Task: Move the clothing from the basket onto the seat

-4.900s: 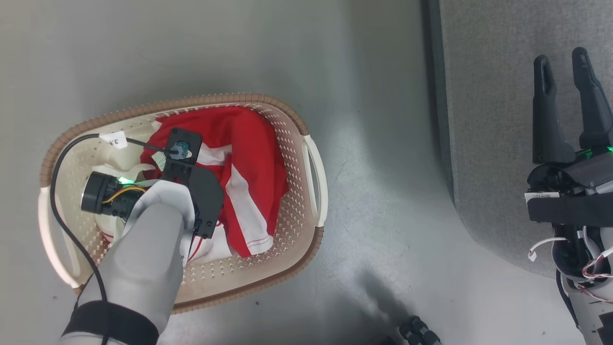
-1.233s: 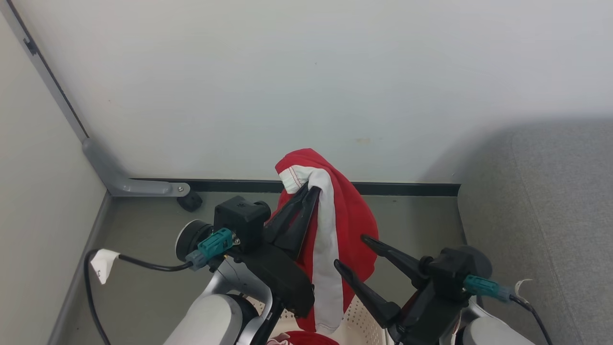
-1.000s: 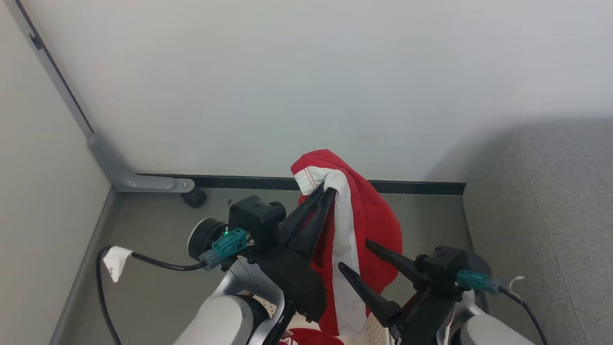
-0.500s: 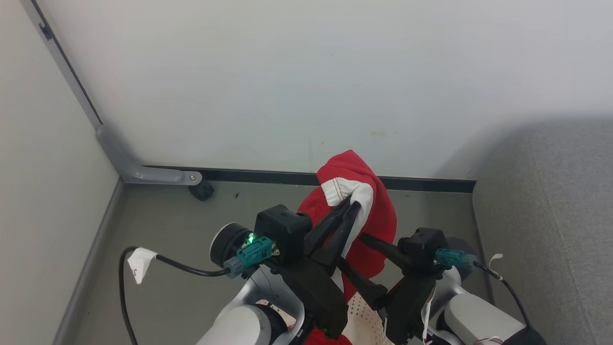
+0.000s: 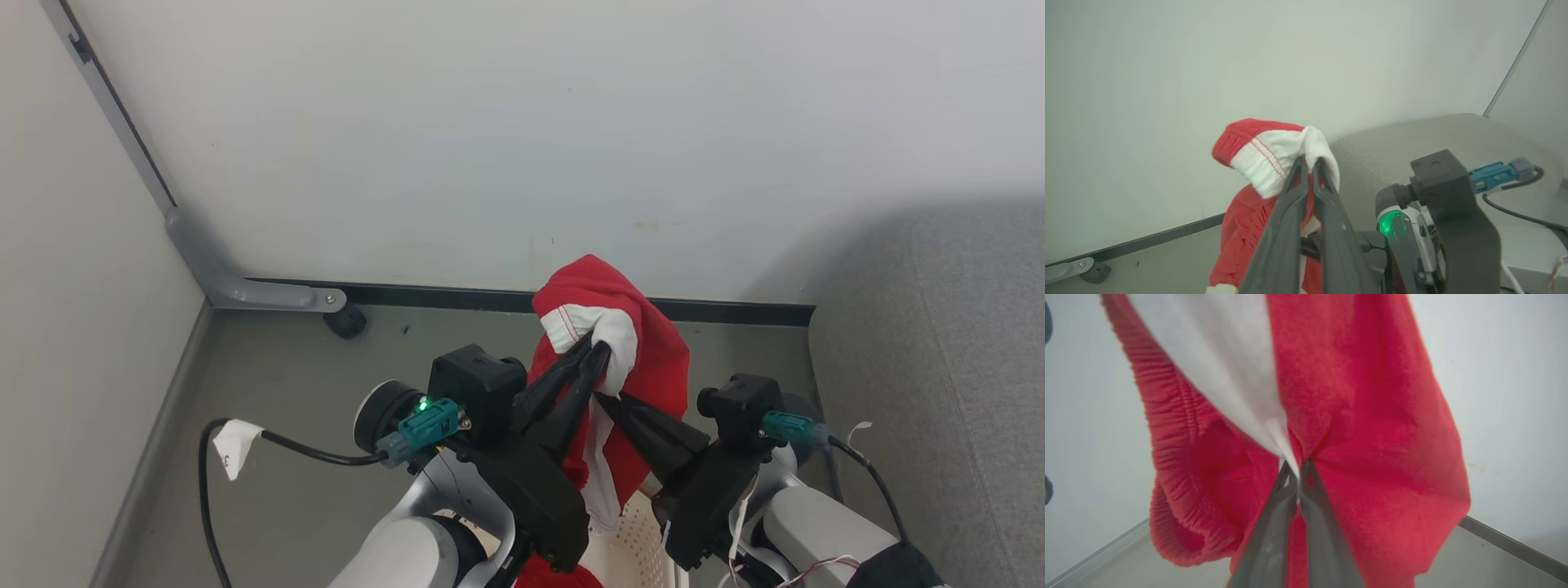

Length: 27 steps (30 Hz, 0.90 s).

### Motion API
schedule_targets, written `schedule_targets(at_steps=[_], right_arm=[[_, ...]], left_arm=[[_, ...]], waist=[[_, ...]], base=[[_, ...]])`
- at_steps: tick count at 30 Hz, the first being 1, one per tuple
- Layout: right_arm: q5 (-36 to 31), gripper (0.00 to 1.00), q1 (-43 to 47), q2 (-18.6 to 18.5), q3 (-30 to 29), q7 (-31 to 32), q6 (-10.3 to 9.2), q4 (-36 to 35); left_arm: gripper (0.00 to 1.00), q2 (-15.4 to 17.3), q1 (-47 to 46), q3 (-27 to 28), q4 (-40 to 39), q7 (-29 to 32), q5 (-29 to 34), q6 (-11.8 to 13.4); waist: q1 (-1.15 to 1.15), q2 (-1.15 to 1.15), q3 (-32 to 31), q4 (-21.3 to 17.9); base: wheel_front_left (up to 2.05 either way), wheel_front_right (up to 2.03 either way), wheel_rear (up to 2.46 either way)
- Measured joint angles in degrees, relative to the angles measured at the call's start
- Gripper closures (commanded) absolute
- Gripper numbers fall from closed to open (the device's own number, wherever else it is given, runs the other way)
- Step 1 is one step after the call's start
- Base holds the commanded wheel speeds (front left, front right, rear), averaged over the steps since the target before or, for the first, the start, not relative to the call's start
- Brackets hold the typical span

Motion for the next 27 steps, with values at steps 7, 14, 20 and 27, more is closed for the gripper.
schedule_targets(at_steps=[7,14,20,27], right_arm=[[1.1,1.00,0.4,-0.7,-0.6,-3.8,0.00,0.0],[1.9,1.00,1.6,-2.2,-2.7,-5.8,0.00,-0.1],[2.3,1.00,1.6,-2.6,-4.2,-6.3,0.00,-0.5],[2.3,1.00,2.1,-4.0,-6.6,-6.8,0.00,-2.4]], left_arm=[[1.00,0.3,0.0,1.2,0.9,0.0,0.0,0.6],[1.00,0.4,0.5,1.2,1.0,0.0,0.0,1.0],[1.00,1.7,2.2,1.2,1.1,-0.1,0.4,1.5],[0.69,1.8,2.8,0.8,1.0,-0.1,0.4,1.5]], waist=[[0.00,0.00,-0.1,-0.8],[0.00,0.00,-0.4,-1.8],[0.00,0.00,-0.7,-3.1],[0.00,0.00,-1.1,-4.7]], base=[[0.00,0.00,0.00],[0.00,0.00,0.00],[0.00,0.00,0.00],[0.00,0.00,0.00]])
